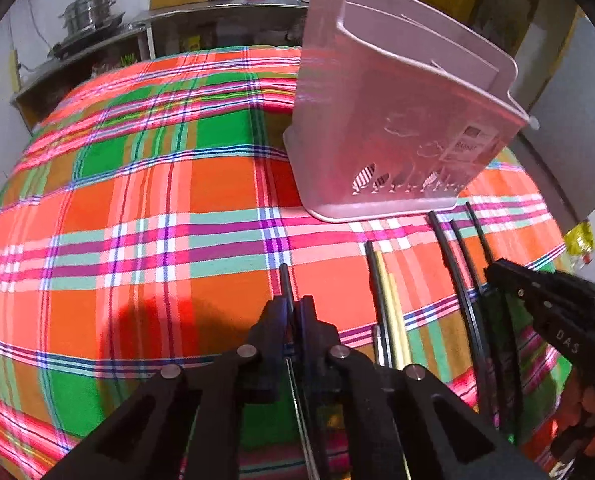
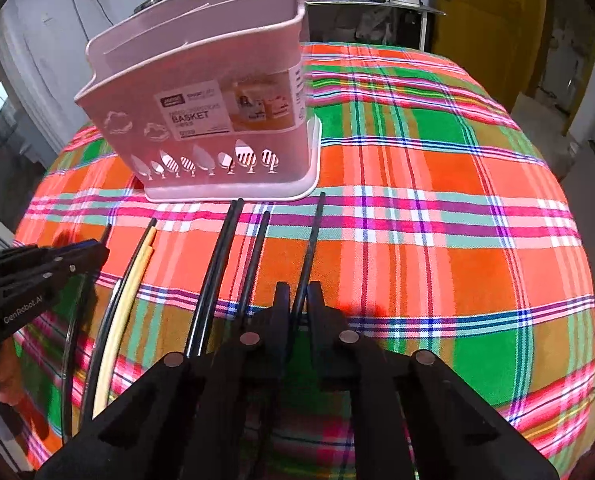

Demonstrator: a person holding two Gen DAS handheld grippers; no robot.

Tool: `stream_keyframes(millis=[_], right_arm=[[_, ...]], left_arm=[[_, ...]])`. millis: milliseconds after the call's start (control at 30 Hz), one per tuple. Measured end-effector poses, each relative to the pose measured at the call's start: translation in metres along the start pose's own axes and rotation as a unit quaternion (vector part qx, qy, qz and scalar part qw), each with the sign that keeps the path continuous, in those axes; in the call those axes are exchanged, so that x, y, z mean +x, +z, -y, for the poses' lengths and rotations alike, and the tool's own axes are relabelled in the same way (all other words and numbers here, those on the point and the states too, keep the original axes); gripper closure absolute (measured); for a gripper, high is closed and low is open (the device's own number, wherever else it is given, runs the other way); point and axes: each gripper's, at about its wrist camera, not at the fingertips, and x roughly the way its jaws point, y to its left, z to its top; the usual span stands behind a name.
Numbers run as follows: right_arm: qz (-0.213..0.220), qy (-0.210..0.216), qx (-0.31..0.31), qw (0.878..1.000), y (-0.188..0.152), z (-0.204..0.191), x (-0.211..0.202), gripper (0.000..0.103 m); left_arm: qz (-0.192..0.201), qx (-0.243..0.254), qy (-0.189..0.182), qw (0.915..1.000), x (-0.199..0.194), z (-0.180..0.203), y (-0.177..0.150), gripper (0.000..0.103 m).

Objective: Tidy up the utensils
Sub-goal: 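Close the left tool on a black chopstick while the right tool grips another and lifts, then carry the left chopstick over the pink basket and open while the right does likewise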

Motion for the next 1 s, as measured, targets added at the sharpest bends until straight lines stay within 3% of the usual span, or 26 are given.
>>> stream_keyframes(millis=[200,433,667,1000], right_arm=[[0.021,0.005,0.002,1.000,-0.001,0.005,-0.016,0.097],[0.057,0.018,0.004,0.998,0.002,0.008,-0.053,0.097],[0.112,0.021,-0.001,0.993,0.008,0.003,-0.103,0.098],[0.165,0.018,-0.013,0.986,0.007,-0.008,-0.158,0.098]], left_arm=[[0.016,-0.011,-0.032,0.9993,-0.019,0.002,0.006,0.099],[0.063,0.004,-0.057,0.9964,-0.074,0.013,0.021,0.099],[0.119,0.020,-0.066,0.9905,-0.135,0.019,0.031,0.099],[0.163,0.033,-0.065,0.9838,-0.194,0.026,0.031,0.099]])
